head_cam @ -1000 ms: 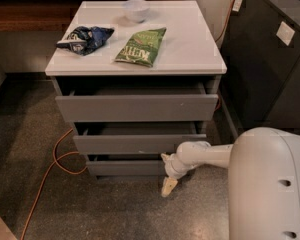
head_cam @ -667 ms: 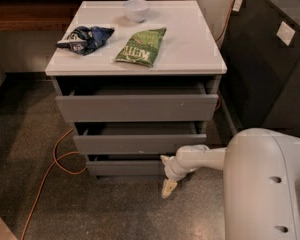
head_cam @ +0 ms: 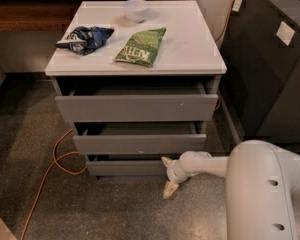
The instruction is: Open bottom drawer
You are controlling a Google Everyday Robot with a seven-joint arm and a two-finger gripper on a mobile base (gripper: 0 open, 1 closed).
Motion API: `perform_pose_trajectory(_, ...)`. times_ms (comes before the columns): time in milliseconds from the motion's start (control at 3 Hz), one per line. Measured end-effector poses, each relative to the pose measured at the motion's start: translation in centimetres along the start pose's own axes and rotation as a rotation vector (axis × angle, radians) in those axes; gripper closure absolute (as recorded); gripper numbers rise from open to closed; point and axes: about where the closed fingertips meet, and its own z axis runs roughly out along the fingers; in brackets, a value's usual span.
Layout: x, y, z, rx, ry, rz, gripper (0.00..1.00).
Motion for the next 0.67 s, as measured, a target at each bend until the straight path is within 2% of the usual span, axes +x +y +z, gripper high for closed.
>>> perform_pose_trajectory(667, 3.2, -1.9, 5.3, -0.008, -0.044, -0.014, 0.0)
